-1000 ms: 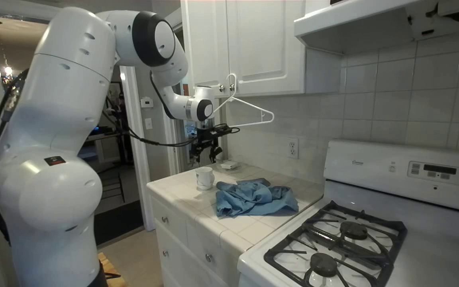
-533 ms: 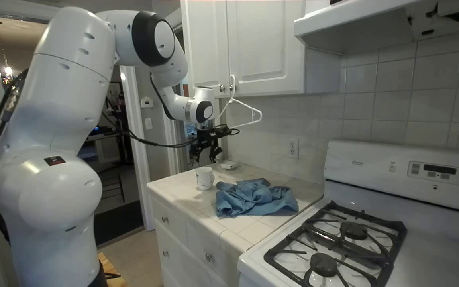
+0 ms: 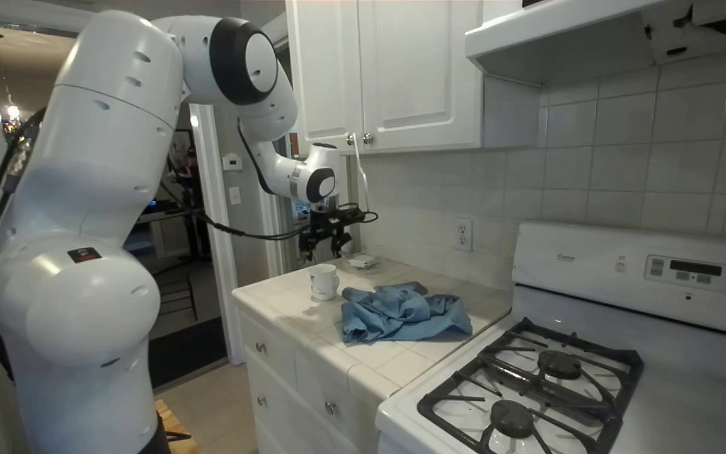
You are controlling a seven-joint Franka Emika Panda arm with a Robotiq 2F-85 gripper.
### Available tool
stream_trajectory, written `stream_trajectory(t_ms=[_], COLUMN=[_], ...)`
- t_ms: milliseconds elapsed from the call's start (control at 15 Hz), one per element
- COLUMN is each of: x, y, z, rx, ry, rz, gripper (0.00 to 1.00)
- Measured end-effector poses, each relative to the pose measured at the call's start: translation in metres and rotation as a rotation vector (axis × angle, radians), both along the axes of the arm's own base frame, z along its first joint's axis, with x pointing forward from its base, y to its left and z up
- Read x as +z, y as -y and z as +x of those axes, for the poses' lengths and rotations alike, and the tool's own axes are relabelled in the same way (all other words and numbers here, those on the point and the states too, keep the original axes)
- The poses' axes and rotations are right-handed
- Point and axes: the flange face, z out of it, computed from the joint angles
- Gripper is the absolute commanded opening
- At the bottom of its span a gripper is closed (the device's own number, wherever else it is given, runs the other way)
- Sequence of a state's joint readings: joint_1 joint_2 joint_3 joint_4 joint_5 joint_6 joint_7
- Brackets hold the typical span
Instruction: Move the mug to the left then remove the coat hanger from the knob
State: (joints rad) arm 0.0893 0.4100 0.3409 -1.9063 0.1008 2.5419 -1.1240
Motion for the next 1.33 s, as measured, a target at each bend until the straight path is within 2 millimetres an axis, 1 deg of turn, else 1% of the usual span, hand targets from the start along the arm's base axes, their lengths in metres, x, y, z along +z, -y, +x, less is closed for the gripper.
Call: stream_trajectory(t_ms=[267, 867, 1333], x=[-0.002, 0.003, 0.004], y=[0.001, 0.004, 0.012], z=[0.000, 0.004, 0.008], rx=[-0.010, -0.010, 0.020], ry=[0.002, 0.037, 0.055], rz=[0.014, 0.027, 0.023], gripper=[1.00, 1.00, 1.00])
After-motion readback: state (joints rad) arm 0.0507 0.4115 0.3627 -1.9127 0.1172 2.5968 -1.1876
